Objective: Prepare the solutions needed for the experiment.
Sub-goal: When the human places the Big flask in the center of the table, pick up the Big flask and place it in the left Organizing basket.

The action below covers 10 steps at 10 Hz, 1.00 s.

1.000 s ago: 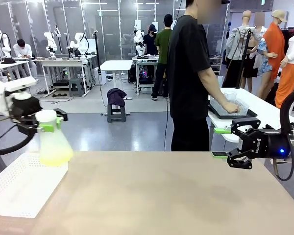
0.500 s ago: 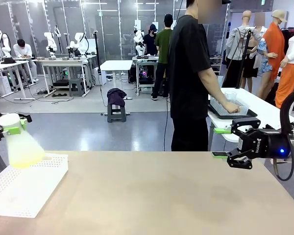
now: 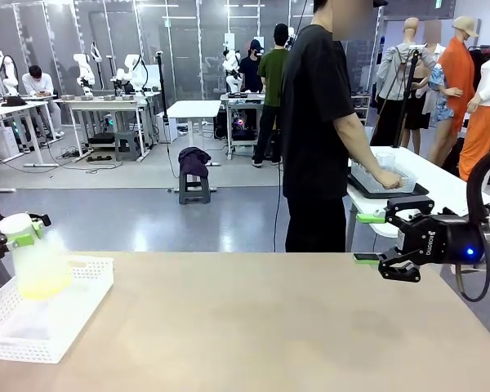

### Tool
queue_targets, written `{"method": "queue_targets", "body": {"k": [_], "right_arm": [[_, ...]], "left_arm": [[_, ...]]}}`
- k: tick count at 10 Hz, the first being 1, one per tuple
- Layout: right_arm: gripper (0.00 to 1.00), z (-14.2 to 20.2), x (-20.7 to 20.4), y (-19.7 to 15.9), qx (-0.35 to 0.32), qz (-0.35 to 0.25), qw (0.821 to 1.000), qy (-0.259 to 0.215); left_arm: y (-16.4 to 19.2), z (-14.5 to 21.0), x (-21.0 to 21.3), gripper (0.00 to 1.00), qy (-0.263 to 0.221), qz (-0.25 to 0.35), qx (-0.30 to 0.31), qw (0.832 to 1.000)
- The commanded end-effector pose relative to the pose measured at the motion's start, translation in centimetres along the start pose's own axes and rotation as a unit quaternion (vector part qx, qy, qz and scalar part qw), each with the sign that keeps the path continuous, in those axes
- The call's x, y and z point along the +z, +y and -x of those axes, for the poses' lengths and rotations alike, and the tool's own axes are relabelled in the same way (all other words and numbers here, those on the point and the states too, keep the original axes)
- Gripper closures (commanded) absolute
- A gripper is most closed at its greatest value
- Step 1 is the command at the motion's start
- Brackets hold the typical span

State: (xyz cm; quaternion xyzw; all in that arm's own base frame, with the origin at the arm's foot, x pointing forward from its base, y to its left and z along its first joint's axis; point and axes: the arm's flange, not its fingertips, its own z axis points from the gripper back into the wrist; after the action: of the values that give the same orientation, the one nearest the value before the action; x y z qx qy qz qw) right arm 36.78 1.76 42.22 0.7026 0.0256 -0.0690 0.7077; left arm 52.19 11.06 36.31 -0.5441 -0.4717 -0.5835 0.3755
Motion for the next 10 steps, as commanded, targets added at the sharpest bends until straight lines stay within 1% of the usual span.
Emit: {"method": "queue_targets", "body": {"k": [1, 4, 6, 8, 9, 10], "right_arm": [[0.27, 0.1, -0.1, 0.0, 0.000, -0.004, 1.000, 0.000], [0.27, 0.1, -0.1, 0.0, 0.000, -0.004, 1.000, 0.000], [0.27, 0.1, -0.1, 0.0, 0.000, -0.004, 1.000, 0.000], [0.27, 0.1, -0.1, 0.0, 0.000, -0.004, 1.000, 0.000], [0.27, 0.1, -0.1, 0.0, 0.000, -0.004, 1.000, 0.000], [0.27, 0.1, -0.1, 0.0, 0.000, -0.004, 1.000, 0.000]], "left_arm": [[1.3, 0.9, 0.8, 0.81, -0.002, -0.014, -0.009, 1.000], [1.8, 4.1, 1.9, 0.81, 0.011, -0.004, -0.001, 1.000], [2.1, 5.7, 1.8, 0.81, 0.018, -0.011, 0.013, 1.000], [2.6, 7.4, 2.1, 0.81, 0.029, -0.005, 0.012, 1.000], [2.5, 8.0, 2.1, 0.81, 0.018, -0.006, 0.021, 1.000], [2.6, 8.6, 2.2, 0.81, 0.019, -0.012, 0.026, 0.999]]}}
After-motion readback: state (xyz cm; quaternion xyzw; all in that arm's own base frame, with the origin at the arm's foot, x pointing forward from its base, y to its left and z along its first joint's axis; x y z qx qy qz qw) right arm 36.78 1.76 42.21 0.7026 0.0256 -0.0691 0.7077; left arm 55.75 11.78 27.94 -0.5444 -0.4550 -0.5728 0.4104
